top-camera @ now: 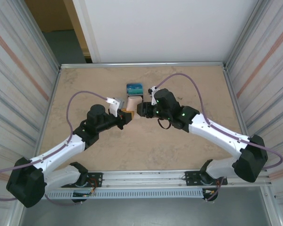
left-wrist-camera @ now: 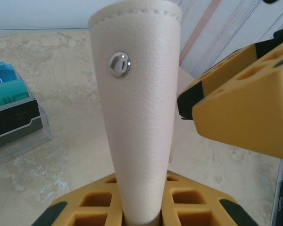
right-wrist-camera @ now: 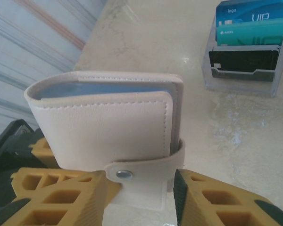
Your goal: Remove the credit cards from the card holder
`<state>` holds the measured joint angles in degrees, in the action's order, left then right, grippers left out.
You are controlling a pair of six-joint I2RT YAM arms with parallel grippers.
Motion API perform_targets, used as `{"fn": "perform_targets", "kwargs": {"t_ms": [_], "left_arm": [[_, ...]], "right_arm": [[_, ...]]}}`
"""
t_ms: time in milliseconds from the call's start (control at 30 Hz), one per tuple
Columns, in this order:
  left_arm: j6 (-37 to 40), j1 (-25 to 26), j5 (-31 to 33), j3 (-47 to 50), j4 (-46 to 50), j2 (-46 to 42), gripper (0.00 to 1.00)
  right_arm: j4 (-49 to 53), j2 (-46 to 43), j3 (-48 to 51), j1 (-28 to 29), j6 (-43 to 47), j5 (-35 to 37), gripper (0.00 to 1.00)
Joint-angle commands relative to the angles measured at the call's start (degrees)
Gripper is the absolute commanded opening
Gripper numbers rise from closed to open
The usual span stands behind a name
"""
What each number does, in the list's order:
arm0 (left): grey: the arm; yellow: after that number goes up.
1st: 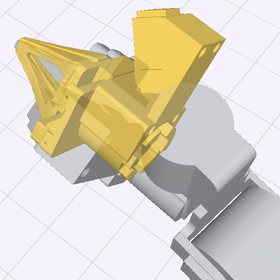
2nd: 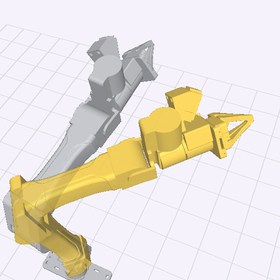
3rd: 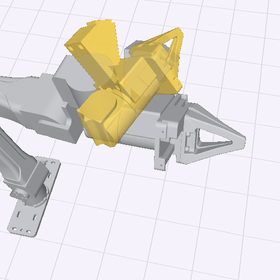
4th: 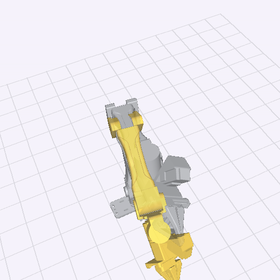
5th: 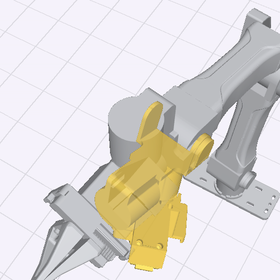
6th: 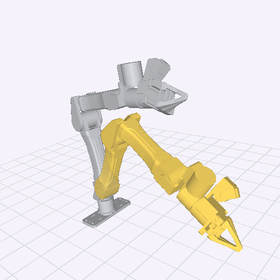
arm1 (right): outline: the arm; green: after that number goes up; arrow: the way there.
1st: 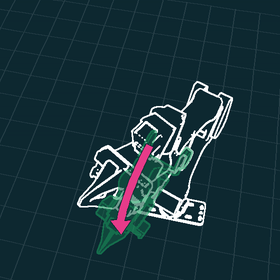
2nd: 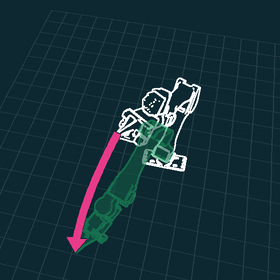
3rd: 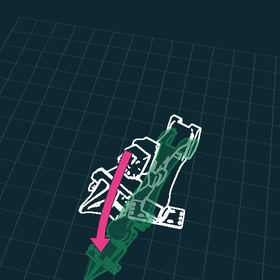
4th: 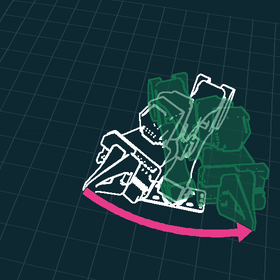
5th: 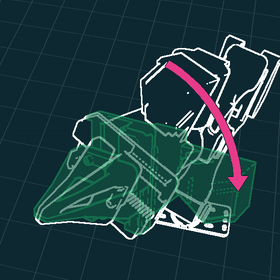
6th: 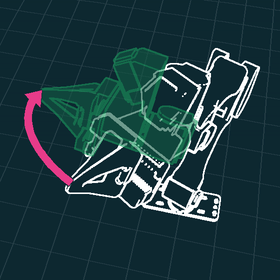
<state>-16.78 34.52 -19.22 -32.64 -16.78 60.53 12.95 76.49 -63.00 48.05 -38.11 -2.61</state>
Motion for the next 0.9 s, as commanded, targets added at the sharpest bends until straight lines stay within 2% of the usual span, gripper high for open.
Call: {"fn": "perform_targets", "kwargs": {"t_ms": [0,367,867], "left_arm": [[-0.63,0.19,0.94,0.65,-3.29,-0.77,0.15],[-1.16,0.15,0.51,0.56,-4.31,-0.39,0.14],[-1.98,0.16,-0.09,0.06,-5.86,-0.03,0.14]], "right_arm": [[-2.13,1.44,-2.53,0.59,-1.00,-0.28,0.40],[-2.18,5.36,-4.33,1.68,-0.89,-1.21,0.39],[2.04,8.25,-5.54,2.28,-0.73,2.48,0.41]]}}
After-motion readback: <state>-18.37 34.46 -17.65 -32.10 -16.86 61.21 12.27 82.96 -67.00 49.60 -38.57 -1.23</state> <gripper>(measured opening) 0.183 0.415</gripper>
